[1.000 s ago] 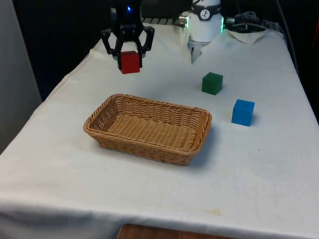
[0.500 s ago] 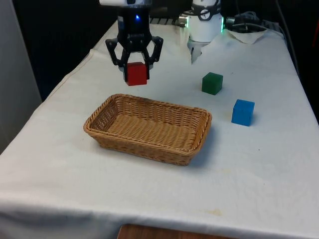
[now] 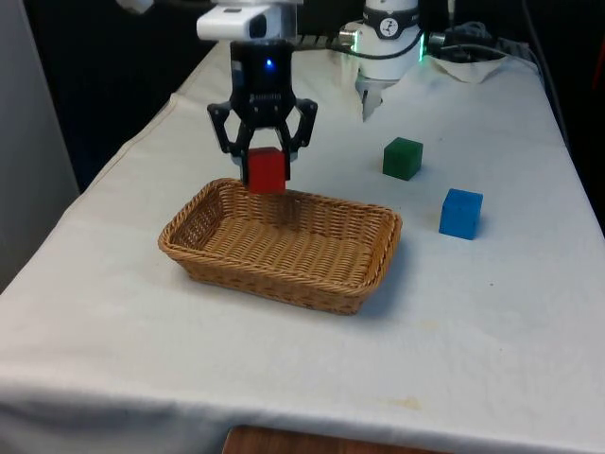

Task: Pick up exactly two blocks and place them into the basket.

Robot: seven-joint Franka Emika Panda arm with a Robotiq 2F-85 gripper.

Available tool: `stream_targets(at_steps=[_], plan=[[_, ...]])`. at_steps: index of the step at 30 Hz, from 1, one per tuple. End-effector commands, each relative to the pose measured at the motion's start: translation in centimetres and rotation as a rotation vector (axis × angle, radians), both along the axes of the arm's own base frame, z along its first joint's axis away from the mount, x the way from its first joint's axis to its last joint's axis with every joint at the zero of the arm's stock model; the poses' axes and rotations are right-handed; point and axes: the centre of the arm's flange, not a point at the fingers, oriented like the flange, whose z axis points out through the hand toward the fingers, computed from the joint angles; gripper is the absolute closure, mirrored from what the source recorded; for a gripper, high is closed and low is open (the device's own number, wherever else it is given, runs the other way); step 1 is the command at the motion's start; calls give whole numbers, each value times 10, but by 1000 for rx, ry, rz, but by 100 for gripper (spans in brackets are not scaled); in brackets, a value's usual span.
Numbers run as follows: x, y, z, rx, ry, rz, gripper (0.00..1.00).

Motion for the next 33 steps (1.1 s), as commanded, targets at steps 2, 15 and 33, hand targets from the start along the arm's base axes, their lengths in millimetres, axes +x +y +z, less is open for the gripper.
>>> stream_targets(at_steps=[2, 15, 33], plan=[[0, 0, -4, 1, -1, -1, 100], [0, -6, -46, 7, -40, -19, 100], [7, -6, -50, 16, -60, -45, 0]])
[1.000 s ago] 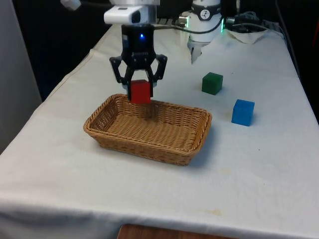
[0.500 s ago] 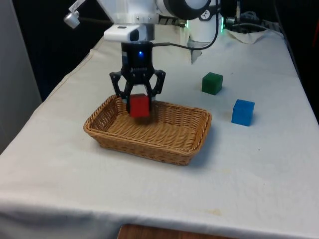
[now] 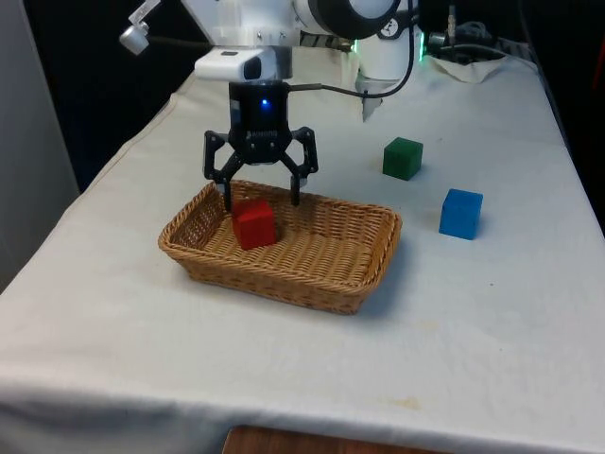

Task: Pick up exactly two blocks and place them into the basket.

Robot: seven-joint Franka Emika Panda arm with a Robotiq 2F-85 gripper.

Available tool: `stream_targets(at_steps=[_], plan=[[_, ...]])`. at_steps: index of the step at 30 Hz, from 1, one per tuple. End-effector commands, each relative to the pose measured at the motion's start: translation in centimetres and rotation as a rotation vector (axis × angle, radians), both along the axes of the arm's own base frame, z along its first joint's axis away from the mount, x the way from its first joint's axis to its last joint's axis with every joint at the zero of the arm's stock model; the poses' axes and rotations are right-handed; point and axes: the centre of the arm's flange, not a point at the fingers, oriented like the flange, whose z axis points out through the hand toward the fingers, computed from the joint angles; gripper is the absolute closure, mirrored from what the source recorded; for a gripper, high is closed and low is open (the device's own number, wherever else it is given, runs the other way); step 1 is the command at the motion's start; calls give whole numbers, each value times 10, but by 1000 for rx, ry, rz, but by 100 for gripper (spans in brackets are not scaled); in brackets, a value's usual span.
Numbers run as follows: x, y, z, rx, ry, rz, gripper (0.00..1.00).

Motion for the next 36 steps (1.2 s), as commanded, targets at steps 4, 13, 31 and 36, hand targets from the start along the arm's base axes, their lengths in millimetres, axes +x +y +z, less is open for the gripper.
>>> stream_targets(at_steps=[4, 13, 31, 36], plan=[[2, -1, 1, -1, -7, -5, 0], [-1, 3, 17, 25, -19, -6, 0], [-34, 34, 66, 53, -12, 4, 0], [-42, 40, 73, 56, 2, 12, 0]])
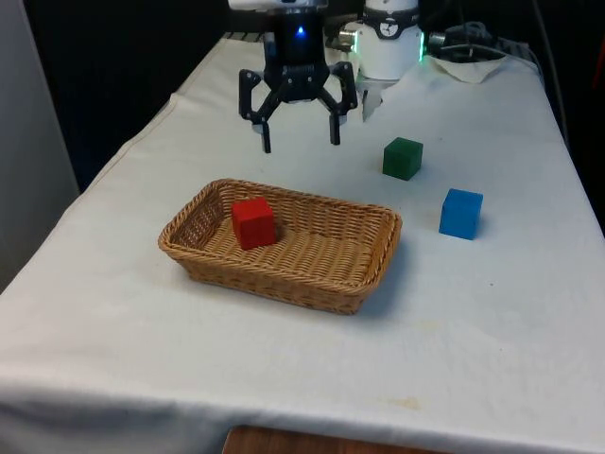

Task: Pick up exactly two blocks and place them into the basket.

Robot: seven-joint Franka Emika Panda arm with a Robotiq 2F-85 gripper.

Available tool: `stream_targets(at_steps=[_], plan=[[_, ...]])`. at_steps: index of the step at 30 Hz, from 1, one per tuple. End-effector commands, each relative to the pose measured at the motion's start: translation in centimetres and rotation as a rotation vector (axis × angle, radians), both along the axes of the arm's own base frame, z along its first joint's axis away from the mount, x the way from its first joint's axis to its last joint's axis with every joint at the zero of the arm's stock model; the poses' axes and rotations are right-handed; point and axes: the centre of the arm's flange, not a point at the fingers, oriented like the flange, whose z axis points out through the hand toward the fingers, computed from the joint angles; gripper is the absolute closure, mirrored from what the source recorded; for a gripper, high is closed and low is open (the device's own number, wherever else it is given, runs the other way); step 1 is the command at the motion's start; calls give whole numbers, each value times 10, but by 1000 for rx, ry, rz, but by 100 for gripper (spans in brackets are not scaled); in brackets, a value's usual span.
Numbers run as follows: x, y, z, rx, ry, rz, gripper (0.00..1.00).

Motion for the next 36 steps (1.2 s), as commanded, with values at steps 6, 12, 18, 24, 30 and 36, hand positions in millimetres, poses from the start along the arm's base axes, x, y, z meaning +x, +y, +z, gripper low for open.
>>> stream_targets(at_steps=[6, 12, 18, 24, 30, 36], plan=[[-14, 6, 5, -7, 22, 3, 0], [-17, 10, 8, -4, 37, 10, 0], [-18, 15, 11, -10, 60, 18, 0], [-15, 17, 13, -7, 67, 21, 0], [-16, 19, 13, -9, 65, 23, 0], [-18, 17, 11, -9, 78, 8, 0]])
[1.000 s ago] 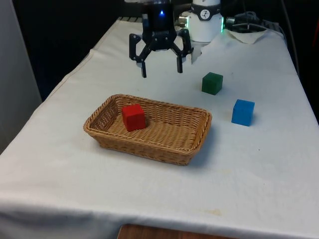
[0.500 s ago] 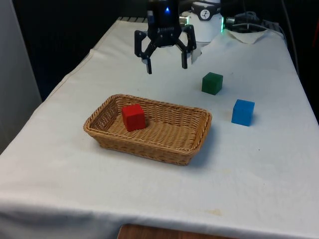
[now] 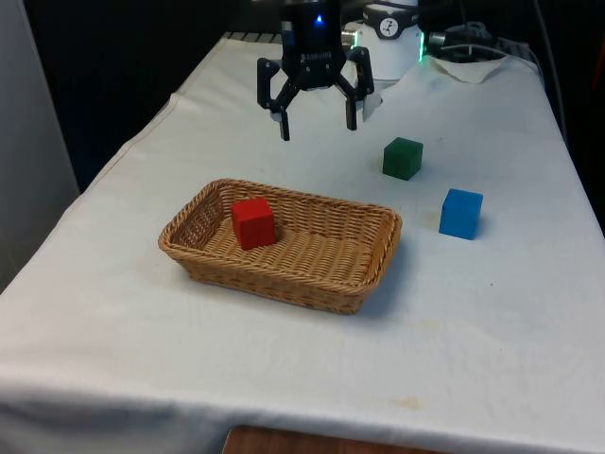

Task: Pick up exactly two blocks and place them into the basket.

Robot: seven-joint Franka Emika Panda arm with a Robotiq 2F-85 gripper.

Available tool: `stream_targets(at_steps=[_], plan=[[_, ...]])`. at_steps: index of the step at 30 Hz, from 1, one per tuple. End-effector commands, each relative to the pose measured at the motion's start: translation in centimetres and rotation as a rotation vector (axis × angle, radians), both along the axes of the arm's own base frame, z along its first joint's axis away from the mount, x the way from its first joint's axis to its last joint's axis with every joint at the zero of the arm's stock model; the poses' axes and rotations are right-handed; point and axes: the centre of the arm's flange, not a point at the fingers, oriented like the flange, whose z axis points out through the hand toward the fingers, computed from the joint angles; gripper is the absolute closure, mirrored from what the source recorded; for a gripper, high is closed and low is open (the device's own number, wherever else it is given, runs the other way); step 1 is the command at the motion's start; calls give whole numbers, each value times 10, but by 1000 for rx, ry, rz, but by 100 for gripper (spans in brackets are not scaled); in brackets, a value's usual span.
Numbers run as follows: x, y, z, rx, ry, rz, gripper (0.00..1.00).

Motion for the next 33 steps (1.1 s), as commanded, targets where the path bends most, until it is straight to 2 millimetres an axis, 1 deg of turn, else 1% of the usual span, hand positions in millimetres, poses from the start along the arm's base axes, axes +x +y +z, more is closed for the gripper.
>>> stream_targets(at_steps=[1, 6, 7, 8, 14, 15, 16, 21, 22, 23, 29, 30, 33], plan=[[-4, -1, 0, -12, 9, -11, 0], [-4, -3, 0, -19, 23, -21, 0], [-2, -3, -1, -11, 17, -18, 0], [-5, -4, -1, -24, 30, -25, 0], [-7, -6, -3, -47, 50, -38, 0], [-4, -5, -3, -33, 46, -30, 0], [-7, -7, -4, -53, 56, -38, 0], [-10, -9, -8, -82, 79, -42, 0], [-8, -8, -7, -62, 73, -36, 0], [-11, -9, -9, -88, 84, -43, 0], [-15, -11, -12, -114, 116, -49, 0], [-12, -10, -11, -98, 111, -43, 0], [-18, -12, -14, -125, 131, -51, 0]])
